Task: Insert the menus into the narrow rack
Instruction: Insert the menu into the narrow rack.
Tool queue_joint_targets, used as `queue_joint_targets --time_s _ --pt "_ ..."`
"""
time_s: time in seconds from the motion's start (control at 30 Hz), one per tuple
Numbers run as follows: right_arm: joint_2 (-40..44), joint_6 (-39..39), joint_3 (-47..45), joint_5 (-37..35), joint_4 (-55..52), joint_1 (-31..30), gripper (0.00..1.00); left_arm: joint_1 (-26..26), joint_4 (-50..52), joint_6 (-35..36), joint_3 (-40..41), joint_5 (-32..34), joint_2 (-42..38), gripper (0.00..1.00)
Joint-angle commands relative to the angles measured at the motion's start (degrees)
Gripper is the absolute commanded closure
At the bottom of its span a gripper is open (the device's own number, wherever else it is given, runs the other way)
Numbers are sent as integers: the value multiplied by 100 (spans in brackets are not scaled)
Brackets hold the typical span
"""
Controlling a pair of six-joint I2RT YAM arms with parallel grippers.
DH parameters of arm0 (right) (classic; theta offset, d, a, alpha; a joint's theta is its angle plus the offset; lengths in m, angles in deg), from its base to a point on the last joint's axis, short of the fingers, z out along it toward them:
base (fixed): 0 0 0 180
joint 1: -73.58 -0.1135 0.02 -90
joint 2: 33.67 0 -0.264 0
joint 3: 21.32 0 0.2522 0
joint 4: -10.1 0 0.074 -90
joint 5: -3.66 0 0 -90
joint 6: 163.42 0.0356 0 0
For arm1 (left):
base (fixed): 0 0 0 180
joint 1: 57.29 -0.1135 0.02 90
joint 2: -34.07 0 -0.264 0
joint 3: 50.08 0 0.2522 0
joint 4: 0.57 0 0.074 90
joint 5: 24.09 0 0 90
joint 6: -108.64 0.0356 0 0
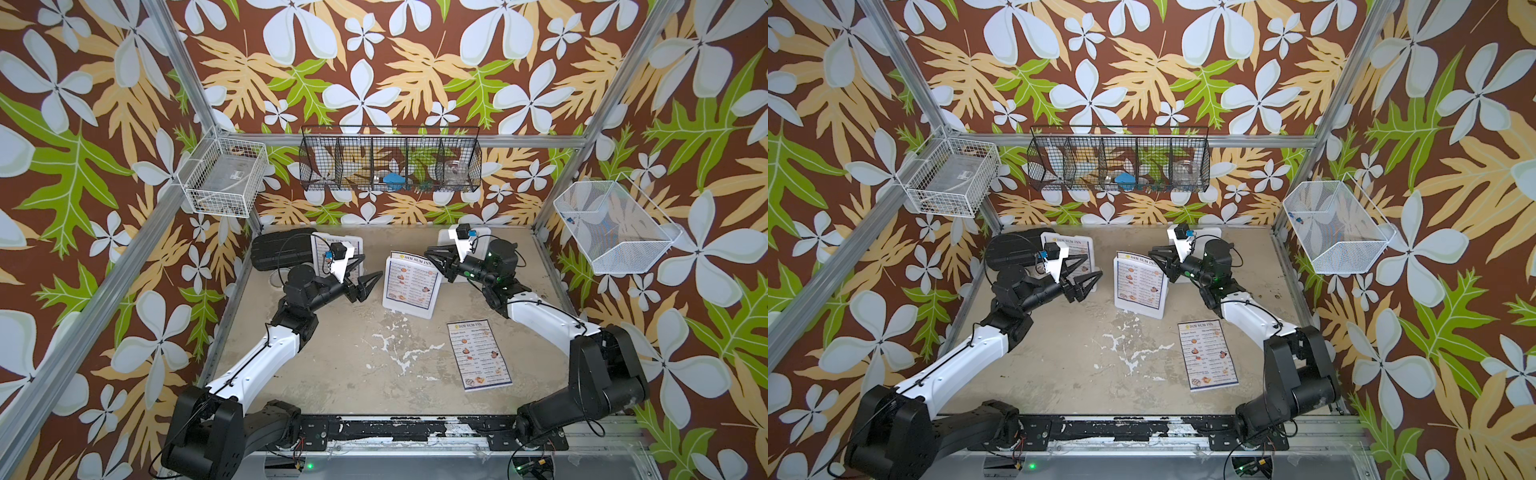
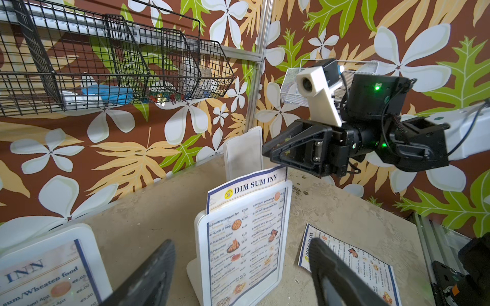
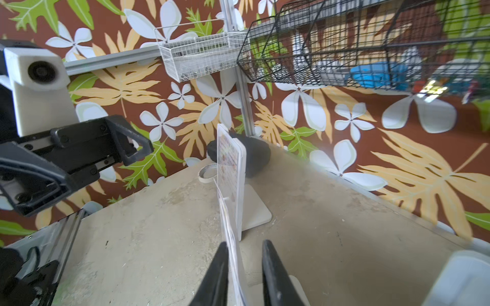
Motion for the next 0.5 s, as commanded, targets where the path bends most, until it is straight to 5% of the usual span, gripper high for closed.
queue_joint_targets --time_s 0.0,0.23,0.47 --pt "278 -44 129 -815 -481 -122 71 -5 -87 55 -14 -48 15 19" --pt "493 -131 755 -2868 -1643 -753 67 -5 -86 46 0 -58 -26 19" --pt "-60 -161 1470 -3878 -2382 -1066 69 -3 -89 46 13 -77 -35 19"
